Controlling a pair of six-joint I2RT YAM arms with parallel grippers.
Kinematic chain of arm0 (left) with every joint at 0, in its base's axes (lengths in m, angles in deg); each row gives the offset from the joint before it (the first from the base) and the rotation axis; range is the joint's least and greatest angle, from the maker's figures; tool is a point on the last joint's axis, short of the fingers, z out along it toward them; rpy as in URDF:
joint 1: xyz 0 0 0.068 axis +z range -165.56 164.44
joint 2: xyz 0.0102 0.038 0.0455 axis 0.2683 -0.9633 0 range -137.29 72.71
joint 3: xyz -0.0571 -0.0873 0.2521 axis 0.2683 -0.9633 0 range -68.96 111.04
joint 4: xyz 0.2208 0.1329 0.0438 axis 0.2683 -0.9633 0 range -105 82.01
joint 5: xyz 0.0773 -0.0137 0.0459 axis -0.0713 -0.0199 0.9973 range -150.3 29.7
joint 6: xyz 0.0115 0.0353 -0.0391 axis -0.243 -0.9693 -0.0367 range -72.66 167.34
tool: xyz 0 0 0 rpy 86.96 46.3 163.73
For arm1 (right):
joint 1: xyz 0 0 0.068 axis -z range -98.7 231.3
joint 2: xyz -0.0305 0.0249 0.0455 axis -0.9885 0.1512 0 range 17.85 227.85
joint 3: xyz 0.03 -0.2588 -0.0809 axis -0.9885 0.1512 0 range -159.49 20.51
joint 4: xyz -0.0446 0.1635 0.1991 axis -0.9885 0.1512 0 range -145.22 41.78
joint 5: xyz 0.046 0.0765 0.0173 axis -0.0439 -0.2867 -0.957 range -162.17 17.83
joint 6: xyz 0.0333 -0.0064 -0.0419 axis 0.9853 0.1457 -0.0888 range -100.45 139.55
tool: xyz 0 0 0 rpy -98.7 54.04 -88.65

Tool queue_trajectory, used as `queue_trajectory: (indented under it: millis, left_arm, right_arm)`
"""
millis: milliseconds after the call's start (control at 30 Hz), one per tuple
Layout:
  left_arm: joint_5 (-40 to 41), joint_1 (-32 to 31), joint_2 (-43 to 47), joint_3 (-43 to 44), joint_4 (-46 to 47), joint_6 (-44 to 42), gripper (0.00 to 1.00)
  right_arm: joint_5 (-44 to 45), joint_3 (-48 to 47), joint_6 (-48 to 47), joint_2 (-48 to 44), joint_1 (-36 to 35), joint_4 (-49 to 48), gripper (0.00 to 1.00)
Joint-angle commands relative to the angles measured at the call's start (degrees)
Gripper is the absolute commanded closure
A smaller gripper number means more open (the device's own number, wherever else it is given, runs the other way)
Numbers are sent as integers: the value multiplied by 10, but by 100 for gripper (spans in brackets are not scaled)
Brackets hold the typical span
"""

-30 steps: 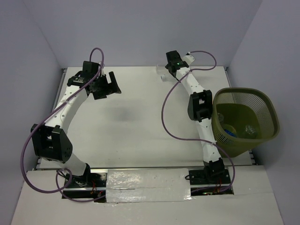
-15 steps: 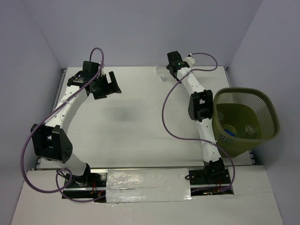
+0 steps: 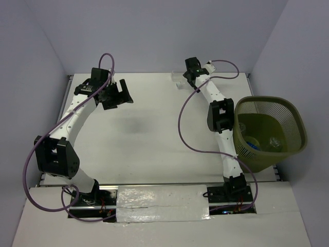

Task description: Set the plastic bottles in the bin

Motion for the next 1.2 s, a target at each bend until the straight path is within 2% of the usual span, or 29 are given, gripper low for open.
queue_trajectory:
  millis: [0,133,333,500,600,800,900,1167]
  left_arm:
    - [-6,3,0,0,20,-11,1]
    - [-12,3,-4,-2,24,-9,1]
    - [-19,3,-7,-7,30,-6,0]
    - [-25,3,-8,-6,33,-4,1]
    - [-23,3,-6,-4,32,-6,1]
    - [-24,3,1,-11,34,-6,1]
    - [-27,3,6,-12,35,-5,1]
    - [-25,3,11,-3,30,-9,1]
  right_arm:
    - [8,17,11,-15,3,9,5]
    - [10,22,13,-20,3,25,5]
    - [28,119,25,-76,3,21,3]
    - [38,143,12,-98,-5,23,3]
    - [51,142,2,-104,-11,20,13]
    - [74,147,-22,-126,-21,-6,48]
    - [69,135,-39,-129,-28,-14,51]
    - [94,100,-146,-205,-97,-48,52]
